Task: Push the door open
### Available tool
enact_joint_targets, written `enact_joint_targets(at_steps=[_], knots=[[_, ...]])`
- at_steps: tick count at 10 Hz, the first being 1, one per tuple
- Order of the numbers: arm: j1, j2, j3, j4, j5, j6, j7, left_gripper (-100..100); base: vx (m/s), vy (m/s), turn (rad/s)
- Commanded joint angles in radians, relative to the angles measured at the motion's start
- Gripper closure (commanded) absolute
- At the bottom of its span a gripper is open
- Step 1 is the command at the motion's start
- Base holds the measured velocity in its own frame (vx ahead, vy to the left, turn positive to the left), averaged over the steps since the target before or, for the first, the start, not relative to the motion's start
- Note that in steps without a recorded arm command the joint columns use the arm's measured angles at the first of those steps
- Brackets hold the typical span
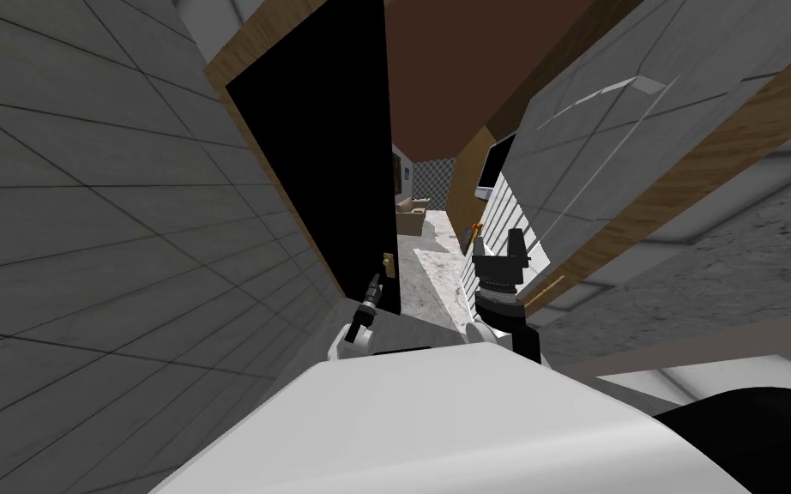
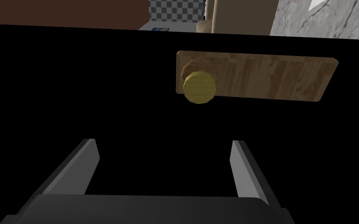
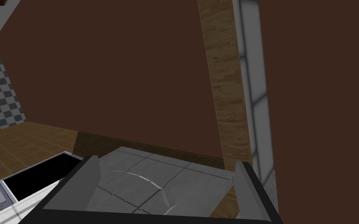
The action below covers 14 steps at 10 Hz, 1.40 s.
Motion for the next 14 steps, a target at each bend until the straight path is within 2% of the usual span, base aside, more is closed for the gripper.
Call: enact_joint_targets(at_steps=[1, 3, 5, 11, 13, 14], knots=[[-0.018, 0.002, -0.012, 0.033, -0.005, 0.004, -0.002, -100, 0.085, 0.139, -0.106], [-0.044, 0.005, -0.028, 0.077, -0.011, 0.008, -0.002, -100, 0.13, 0.157, -0.119], [-0.047, 0.003, -0.018, 0.085, -0.008, -0.001, -0.001, -100, 0.08, 0.035, -0.025], [-0.08, -0.018, 0.006, 0.133, -0.005, -0.008, -0.007, -100, 0.199, -0.073, -0.032], [-0.081, -0.018, 0.006, 0.133, -0.005, -0.008, -0.007, -100, 0.122, -0.031, -0.015], [-0.081, -0.018, 0.006, 0.133, -0.005, -0.008, -0.007, 100, -0.008, 0.003, 0.006]])
